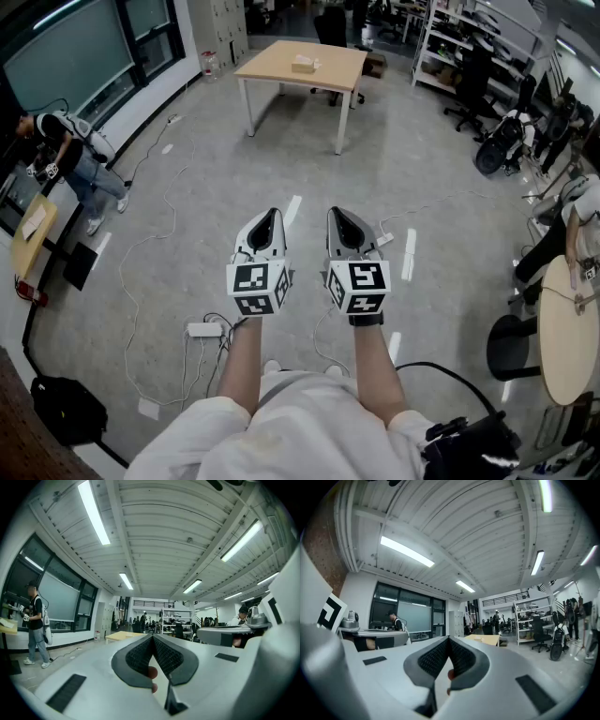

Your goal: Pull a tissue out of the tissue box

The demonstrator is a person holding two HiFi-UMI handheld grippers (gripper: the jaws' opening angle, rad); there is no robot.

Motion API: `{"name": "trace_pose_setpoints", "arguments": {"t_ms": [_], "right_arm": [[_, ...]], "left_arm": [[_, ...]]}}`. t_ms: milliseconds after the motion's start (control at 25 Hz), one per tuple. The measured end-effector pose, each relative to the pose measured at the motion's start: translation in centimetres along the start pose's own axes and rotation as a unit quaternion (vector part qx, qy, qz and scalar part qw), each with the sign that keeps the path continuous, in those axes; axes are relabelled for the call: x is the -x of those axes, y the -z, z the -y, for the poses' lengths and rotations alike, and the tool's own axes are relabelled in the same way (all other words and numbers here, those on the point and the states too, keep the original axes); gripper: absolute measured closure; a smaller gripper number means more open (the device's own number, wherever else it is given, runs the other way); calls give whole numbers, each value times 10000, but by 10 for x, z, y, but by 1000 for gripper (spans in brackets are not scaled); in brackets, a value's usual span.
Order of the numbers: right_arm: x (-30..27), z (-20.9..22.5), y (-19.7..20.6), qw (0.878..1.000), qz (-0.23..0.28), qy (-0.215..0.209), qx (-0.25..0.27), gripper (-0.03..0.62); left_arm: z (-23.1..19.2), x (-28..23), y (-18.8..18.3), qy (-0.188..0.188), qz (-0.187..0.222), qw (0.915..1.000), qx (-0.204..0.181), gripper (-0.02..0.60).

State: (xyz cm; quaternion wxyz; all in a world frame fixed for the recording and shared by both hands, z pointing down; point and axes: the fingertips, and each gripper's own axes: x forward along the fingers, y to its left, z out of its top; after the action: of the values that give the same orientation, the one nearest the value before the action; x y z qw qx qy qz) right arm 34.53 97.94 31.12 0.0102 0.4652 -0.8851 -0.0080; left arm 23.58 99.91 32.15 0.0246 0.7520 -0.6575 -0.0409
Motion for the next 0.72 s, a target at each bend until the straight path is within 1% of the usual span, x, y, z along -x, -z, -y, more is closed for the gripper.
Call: {"name": "trace_pose_setpoints", "arguments": {"t_ms": [200,360,480,640,720], "right_arm": [[9,14,5,10000,-58,-55,59,592],[23,37,12,9998,-143,-137,13,592],[37,55,23,9995,-247,-156,-126,592],[51,71,35,9983,-195,-191,-517,592],[51,73,40,9978,-209,-221,-596,592]], "left_arm": [[20,-4,2,-8,47,10000,-12,591],[48,-10,10,-43,35,9999,84,591],[70,-11,20,-54,-33,9998,183,591],[89,-7,34,-111,-152,9998,114,591],[90,-9,40,-124,-229,9996,105,591]]}}
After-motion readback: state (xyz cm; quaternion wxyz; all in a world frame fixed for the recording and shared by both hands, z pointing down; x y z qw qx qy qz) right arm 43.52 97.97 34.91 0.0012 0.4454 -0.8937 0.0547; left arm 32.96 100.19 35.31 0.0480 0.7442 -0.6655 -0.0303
